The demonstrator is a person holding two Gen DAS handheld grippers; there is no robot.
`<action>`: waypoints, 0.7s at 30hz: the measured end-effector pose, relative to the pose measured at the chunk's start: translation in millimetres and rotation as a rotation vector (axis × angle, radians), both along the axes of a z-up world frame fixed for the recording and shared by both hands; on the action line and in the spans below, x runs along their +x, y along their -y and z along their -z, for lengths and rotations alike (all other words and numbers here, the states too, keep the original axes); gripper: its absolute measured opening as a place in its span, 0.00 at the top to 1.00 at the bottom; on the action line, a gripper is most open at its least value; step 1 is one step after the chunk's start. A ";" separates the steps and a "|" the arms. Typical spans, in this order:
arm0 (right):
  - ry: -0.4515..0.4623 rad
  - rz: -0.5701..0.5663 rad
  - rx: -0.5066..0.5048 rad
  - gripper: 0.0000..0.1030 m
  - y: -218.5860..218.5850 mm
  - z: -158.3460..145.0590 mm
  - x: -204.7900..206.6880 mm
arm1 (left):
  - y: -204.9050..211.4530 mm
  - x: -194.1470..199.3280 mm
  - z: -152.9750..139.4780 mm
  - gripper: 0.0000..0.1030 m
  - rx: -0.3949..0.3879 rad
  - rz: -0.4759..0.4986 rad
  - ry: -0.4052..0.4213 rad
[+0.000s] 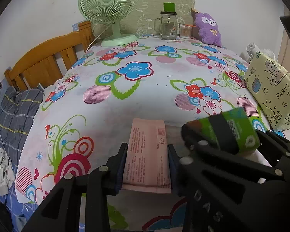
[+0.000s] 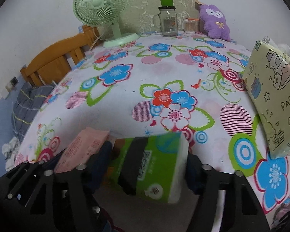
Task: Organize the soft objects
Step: 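Grasp the pink packet with the left tool while the right tool grasps the green tissue pack, then carry the pink packet with the left tool while the right tool carries the tissue pack toward the box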
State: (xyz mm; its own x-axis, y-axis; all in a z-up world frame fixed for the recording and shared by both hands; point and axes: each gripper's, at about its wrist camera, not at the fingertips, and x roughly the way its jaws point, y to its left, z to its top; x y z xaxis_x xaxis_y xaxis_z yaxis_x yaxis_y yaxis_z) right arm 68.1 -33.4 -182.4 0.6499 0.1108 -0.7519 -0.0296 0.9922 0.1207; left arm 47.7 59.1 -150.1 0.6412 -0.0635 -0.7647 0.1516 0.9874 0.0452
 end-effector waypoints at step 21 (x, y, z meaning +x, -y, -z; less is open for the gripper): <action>0.065 0.063 -0.042 0.55 44.7 -20.6 20.1 | 43.2 26.3 -17.5 0.62 -0.025 0.051 0.045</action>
State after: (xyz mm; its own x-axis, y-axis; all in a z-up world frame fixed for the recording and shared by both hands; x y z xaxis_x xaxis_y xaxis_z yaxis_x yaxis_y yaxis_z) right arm 88.2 -78.1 -161.8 0.7021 0.0372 -0.7111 0.0266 0.9966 0.0784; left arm 74.0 15.9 -132.6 0.6705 -0.1160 -0.7328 0.2002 0.9794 0.0282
